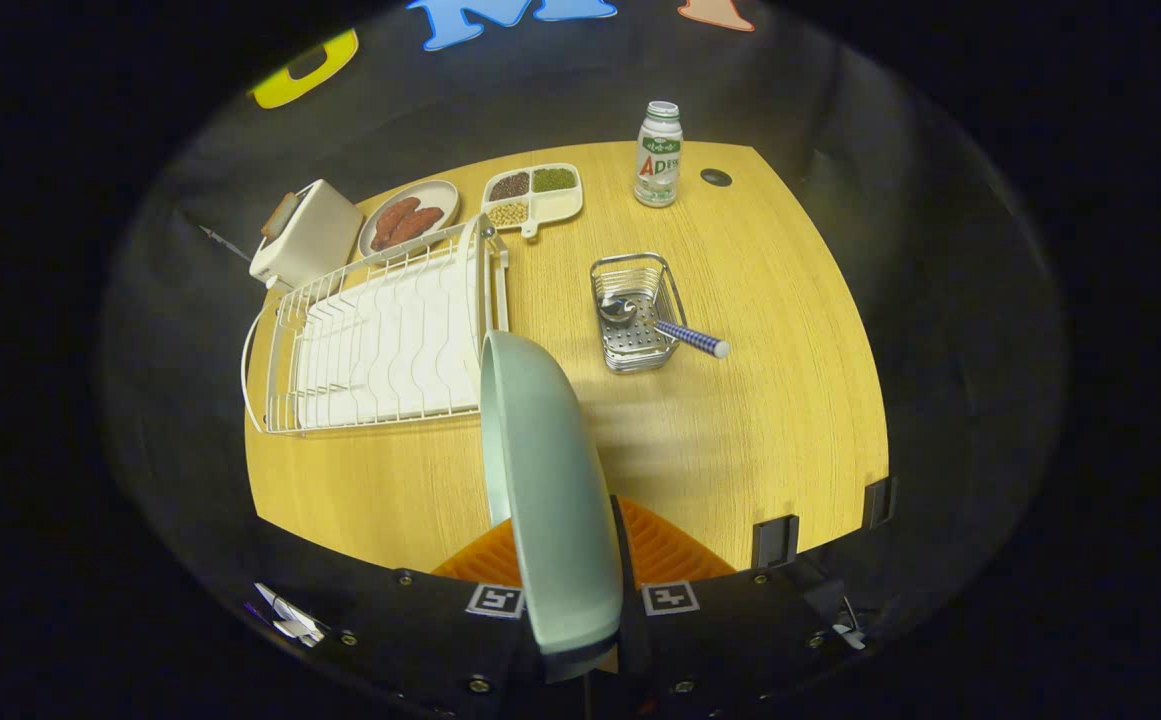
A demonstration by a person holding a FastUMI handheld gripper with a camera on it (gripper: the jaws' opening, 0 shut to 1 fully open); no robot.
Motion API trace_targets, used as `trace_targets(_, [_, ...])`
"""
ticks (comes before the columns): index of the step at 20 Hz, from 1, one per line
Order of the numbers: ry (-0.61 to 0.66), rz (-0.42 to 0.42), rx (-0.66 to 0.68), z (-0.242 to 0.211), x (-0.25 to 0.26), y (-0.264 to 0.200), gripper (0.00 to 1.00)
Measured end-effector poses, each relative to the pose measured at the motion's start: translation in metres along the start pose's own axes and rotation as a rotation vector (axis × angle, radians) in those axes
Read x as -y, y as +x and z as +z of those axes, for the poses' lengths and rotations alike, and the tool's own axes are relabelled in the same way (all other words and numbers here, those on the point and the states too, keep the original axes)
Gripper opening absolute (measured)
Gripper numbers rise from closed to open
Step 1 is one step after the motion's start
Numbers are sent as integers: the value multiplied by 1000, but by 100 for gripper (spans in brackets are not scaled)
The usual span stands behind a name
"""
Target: Take the plate from the dish rack, then take the spoon from the basket and place it into the plate.
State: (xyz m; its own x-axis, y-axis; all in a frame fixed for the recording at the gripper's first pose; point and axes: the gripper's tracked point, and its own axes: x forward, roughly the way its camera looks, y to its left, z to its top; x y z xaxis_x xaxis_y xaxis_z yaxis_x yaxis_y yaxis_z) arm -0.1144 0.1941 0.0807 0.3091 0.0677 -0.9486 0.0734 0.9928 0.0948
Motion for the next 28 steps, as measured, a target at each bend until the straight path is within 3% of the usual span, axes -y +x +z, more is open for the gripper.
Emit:
trace_targets(10, [8, 121, -97, -41, -10, 61, 27])
trace_targets(20, [107, 392, -85, -60, -27, 114, 29])
trace_targets(22, [81, 386, -76, -64, -17, 122, 36])
trace_targets(24, [52, 357, -60, -64, -5, 132, 49])
trace_targets(28, [103, 404, -52, -63, -4, 131, 49])
